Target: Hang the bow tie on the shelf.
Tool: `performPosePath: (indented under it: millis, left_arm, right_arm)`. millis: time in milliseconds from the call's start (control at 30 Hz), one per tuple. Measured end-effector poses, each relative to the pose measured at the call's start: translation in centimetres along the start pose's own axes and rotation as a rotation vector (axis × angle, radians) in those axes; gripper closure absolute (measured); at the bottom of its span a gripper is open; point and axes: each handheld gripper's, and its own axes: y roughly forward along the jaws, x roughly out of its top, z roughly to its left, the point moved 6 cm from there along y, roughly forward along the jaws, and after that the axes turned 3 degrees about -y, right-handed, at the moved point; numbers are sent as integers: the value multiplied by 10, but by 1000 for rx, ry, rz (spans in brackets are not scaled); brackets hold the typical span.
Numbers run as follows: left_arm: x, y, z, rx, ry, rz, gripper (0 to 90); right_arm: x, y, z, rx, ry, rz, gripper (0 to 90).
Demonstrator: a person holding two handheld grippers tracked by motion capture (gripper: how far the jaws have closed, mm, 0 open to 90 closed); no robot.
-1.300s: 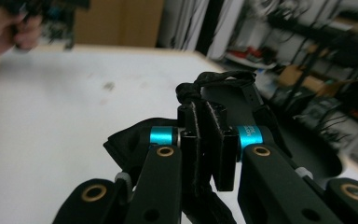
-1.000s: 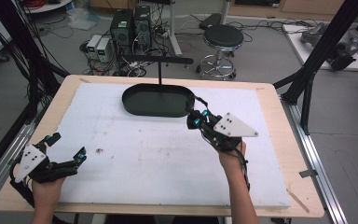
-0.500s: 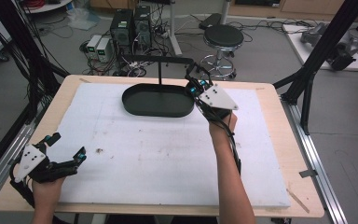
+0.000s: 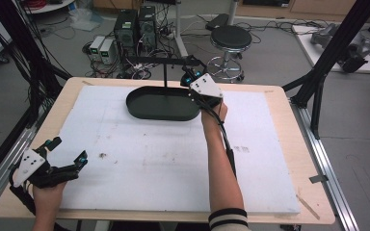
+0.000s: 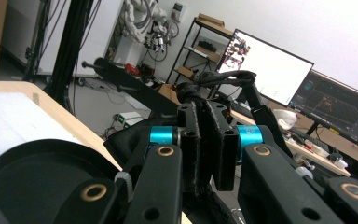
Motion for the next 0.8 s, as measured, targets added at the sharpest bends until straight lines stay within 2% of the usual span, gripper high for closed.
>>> performPosePath:
  millis: [100, 167, 333, 533, 800]
  left_arm:
    - [-3, 1, 0, -2, 3, 14, 17]
    - [-4, 2, -1, -5, 9, 20, 17]
    - [-3, 2, -1, -8, 9, 18, 17]
    - [-3, 1, 0, -9, 4, 13, 17]
    - [2, 0, 0, -11, 2, 3, 17]
  right_arm:
    - [-6, 10, 2, -3, 2, 13, 842]
    - [-12, 17, 2, -11, 20, 21, 842]
    - [-27, 28, 1, -29, 27, 53, 841]
    - [-40, 38, 8, -30, -22, 91, 840]
    - [-57, 46, 10, -25, -10, 133, 831]
